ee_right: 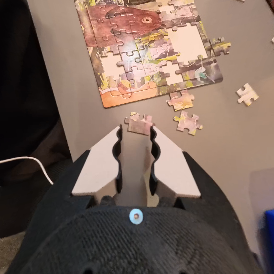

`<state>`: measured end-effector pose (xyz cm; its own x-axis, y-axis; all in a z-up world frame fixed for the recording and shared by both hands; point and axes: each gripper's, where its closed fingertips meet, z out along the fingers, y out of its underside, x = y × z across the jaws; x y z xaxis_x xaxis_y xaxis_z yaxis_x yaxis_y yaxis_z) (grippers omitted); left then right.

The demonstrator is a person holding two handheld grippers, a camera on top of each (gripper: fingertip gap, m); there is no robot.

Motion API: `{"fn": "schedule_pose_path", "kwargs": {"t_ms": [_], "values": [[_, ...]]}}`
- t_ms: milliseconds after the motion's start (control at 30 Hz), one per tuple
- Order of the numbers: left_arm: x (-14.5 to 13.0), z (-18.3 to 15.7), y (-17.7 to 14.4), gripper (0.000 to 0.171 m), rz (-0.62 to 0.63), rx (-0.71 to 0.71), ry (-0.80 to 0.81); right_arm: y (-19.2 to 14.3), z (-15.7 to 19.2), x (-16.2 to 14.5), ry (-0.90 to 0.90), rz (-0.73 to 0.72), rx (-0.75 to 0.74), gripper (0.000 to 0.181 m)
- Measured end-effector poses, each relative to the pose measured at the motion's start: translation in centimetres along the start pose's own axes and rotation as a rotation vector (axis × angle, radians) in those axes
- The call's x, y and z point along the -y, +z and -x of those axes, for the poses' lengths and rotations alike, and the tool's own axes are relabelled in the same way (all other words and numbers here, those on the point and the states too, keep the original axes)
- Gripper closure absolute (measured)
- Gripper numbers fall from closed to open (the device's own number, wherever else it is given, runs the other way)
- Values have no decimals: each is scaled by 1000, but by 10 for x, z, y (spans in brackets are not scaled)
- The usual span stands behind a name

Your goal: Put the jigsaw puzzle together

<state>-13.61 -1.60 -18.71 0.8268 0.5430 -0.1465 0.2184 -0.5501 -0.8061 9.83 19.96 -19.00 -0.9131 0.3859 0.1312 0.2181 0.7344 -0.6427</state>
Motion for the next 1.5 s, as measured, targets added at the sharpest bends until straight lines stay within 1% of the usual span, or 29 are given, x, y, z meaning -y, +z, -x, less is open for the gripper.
{"fn": "schedule_pose_path", "kwargs": {"t_ms": [67, 133, 233, 333, 433, 567, 633, 700, 800, 900, 1000, 1133, 1167, 1200, 1500], "values": [[0, 0, 0, 167, 0, 0, 1, 3, -5, 3, -62, 58, 7, 139], [0, 0, 0, 167, -2, 1, 4, 10, -7, 2, -74, 101, 58, 138], [1, 0, -1, 168, -11, 1, 2, 20, -7, 1, -30, 82, 147, 136], [2, 0, -2, 168, -15, -8, -6, 23, -4, -5, 31, 69, 203, 133], [3, -1, -2, 168, -22, -13, -6, 12, 10, -12, 98, 91, 242, 137], [6, -3, -3, 168, -38, -17, 0, -1, 47, -17, 154, 107, 306, 140], [6, -5, -2, 167, -37, -26, 1, -1, 49, -15, 132, 86, 239, 141], [6, -7, -1, 167, -34, -24, 10, 0, 42, -11, 102, 40, 153, 139], [6, -6, -2, 168, -37, -17, 12, 6, 38, -6, 64, 8, 107, 134], [7, -4, -3, 168, -47, -17, -10, 14, 39, -6, 11, 25, 118, 135], [8, -2, -4, 167, -56, -21, -27, 18, 39, 0, -18, 5, 154, 141], [8, -2, -4, 167, -56, -22, -29, 21, 42, 1, -20, 35, 191, 147], [8, -3, -4, 167, -54, -23, -26, 21, 42, 0, -18, 44, 191, 153], [8, -3, -4, 167, -51, -24, -23, 20, 42, 0, -12, 53, 191, 162], [7, -5, -3, 167, -41, -24, -4, 20, 42, 1, -17, 65, 147, 163]]}}
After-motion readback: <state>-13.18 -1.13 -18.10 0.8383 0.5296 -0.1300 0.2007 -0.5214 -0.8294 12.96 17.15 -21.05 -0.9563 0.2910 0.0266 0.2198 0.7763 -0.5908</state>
